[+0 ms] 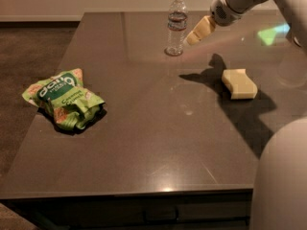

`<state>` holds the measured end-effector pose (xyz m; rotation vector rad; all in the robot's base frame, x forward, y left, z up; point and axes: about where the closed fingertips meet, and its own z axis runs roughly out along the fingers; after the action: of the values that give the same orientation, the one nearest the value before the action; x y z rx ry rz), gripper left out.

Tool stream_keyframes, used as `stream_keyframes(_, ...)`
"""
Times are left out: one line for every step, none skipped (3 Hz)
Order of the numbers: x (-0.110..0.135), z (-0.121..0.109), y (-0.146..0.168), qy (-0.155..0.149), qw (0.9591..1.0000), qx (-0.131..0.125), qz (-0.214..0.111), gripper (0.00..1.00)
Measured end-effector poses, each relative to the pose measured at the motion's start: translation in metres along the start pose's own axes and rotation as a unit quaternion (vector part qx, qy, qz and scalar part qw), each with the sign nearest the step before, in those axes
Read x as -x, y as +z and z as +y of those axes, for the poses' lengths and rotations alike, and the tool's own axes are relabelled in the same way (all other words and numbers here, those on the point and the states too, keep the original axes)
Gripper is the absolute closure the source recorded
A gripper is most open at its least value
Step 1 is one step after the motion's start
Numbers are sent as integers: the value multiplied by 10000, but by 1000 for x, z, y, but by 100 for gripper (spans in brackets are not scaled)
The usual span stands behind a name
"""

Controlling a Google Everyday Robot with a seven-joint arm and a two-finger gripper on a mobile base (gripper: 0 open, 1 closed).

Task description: Move water bottle near sponge

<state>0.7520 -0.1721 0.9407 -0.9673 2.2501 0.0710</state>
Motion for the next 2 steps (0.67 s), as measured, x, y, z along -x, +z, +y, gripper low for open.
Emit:
stream_keyframes(25, 5, 20, 168, 9995, 77, -248, 0)
stream_keyframes(53, 11, 39, 282, 9980, 158, -541, 0)
